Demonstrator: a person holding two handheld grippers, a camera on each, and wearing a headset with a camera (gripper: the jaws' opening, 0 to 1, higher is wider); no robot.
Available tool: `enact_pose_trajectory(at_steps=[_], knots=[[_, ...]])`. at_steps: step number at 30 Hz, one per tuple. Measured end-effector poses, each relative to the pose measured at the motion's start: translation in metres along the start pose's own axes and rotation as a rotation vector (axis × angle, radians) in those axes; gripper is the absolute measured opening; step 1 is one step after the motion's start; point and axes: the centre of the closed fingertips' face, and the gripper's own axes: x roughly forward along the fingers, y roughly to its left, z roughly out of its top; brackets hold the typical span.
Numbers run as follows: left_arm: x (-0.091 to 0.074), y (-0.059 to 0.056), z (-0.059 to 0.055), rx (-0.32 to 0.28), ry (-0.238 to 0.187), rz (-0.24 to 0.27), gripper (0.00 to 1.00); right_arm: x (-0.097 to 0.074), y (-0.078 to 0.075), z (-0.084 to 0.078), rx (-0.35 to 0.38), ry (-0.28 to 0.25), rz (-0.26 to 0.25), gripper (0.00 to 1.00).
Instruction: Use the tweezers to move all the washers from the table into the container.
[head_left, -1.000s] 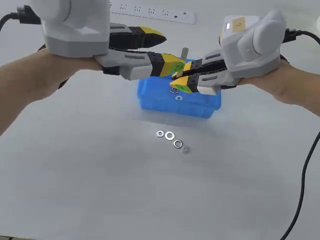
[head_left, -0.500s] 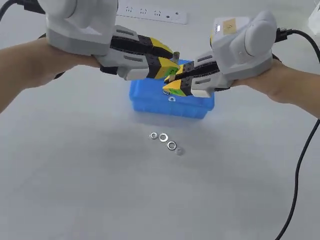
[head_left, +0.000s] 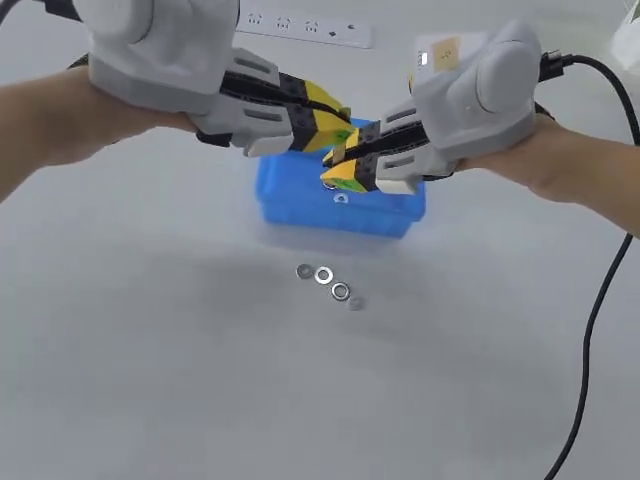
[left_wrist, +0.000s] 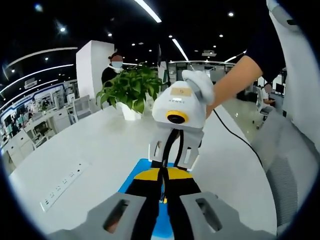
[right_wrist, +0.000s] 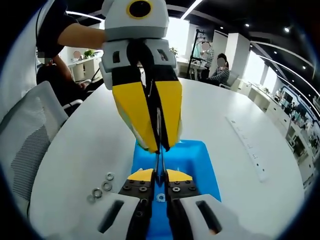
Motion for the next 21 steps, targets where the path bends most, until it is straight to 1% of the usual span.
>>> enact_pose_trajectory(at_steps=[1, 2, 4, 9, 11, 12, 13, 16, 18, 20, 21], knots=[[0.001, 0.002, 0.0, 0.011, 0.0, 0.008, 0.05, 0.0, -0.002, 0.0, 0.001, 0.003, -0.012, 0.09], [0.001, 0.003, 0.001, 0.004, -0.002, 0.012, 0.05, 0.0, -0.002, 0.0, 0.0, 0.003, -0.014, 0.09], [0.001, 0.005, 0.004, 0.012, -0.011, 0.019, 0.05, -0.001, -0.005, 0.003, 0.018, -0.011, -0.025, 0.09], [0.0, 0.007, 0.006, 0.031, -0.012, 0.03, 0.05, -0.003, -0.008, 0.005, 0.032, -0.012, -0.04, 0.11], [-0.001, 0.008, 0.006, 0.031, -0.011, 0.033, 0.05, -0.003, -0.01, 0.006, 0.029, -0.007, -0.061, 0.12], [-0.002, 0.009, 0.006, 0.036, -0.01, 0.041, 0.05, -0.003, -0.011, 0.006, 0.039, -0.008, -0.067, 0.13], [-0.002, 0.01, 0.006, 0.032, -0.008, 0.041, 0.05, -0.003, -0.011, 0.007, 0.047, -0.009, -0.071, 0.14], [-0.004, 0.011, 0.005, 0.034, -0.002, 0.043, 0.05, -0.003, -0.012, 0.007, 0.074, -0.018, -0.086, 0.23], [-0.004, 0.012, 0.005, 0.038, -0.003, 0.048, 0.05, -0.004, -0.011, 0.005, 0.084, -0.018, -0.091, 0.25], [-0.005, 0.013, 0.007, 0.042, -0.006, 0.054, 0.05, -0.005, -0.009, 0.002, 0.093, -0.01, -0.089, 0.27], [-0.007, 0.014, 0.009, 0.043, -0.009, 0.055, 0.05, -0.006, -0.008, 0.001, 0.099, -0.009, -0.088, 0.29]])
